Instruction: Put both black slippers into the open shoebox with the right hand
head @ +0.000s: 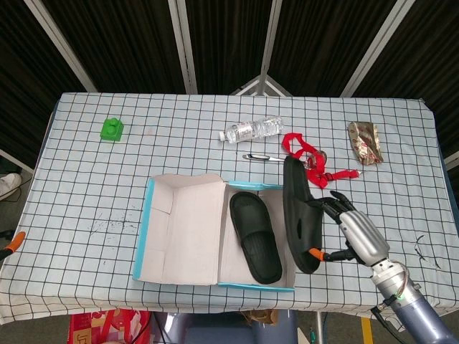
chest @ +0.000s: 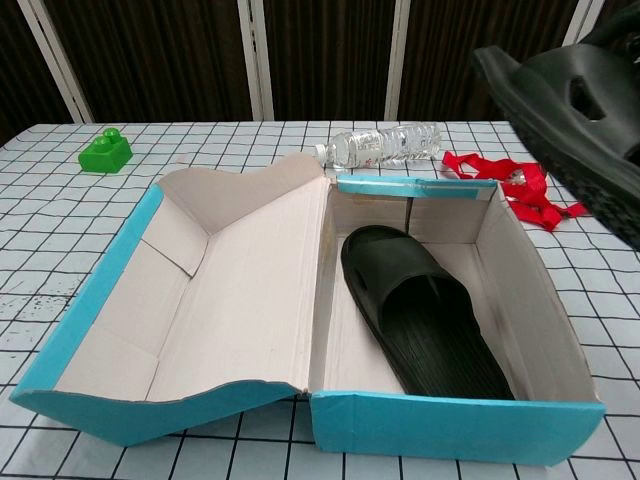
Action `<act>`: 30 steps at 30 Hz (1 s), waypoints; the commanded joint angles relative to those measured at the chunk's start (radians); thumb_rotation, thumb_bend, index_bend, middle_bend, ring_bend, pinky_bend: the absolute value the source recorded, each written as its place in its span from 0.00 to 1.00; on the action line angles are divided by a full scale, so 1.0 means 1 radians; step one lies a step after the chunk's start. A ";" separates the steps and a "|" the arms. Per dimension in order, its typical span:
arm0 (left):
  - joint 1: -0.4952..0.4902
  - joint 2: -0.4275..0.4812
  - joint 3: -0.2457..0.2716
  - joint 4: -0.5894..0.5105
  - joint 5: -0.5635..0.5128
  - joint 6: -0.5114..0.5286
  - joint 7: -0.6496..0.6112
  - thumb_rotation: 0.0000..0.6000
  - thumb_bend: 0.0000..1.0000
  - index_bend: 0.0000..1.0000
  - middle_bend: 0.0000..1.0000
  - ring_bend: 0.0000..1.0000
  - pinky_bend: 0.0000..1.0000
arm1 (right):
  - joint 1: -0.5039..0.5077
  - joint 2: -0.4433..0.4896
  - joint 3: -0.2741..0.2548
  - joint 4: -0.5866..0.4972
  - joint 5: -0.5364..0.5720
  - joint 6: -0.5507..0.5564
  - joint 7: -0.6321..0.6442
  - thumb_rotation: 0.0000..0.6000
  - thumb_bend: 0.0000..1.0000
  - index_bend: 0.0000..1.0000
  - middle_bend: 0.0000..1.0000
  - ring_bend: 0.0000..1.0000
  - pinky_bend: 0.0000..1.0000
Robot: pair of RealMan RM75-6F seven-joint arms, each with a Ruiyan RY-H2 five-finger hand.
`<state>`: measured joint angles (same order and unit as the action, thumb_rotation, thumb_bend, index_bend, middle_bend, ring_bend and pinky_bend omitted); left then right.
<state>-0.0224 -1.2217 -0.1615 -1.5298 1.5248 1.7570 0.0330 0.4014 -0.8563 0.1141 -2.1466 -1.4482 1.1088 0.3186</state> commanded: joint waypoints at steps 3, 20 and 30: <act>0.000 0.004 -0.004 0.003 -0.005 0.000 -0.010 1.00 0.07 0.14 0.00 0.00 0.10 | 0.070 0.044 0.040 -0.162 0.176 -0.131 0.081 1.00 0.40 0.61 0.41 0.19 0.02; 0.003 0.009 -0.002 0.000 0.000 0.003 -0.014 1.00 0.07 0.14 0.00 0.00 0.10 | 0.171 0.153 0.107 -0.209 0.442 -0.351 0.261 1.00 0.41 0.62 0.41 0.20 0.02; 0.002 0.009 -0.001 0.001 -0.001 0.001 -0.011 1.00 0.07 0.14 0.00 0.00 0.10 | 0.225 0.026 0.049 -0.194 0.667 -0.212 0.022 1.00 0.41 0.62 0.41 0.20 0.02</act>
<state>-0.0203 -1.2132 -0.1624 -1.5286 1.5240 1.7577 0.0224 0.6053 -0.7869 0.1818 -2.3506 -0.8361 0.8565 0.3929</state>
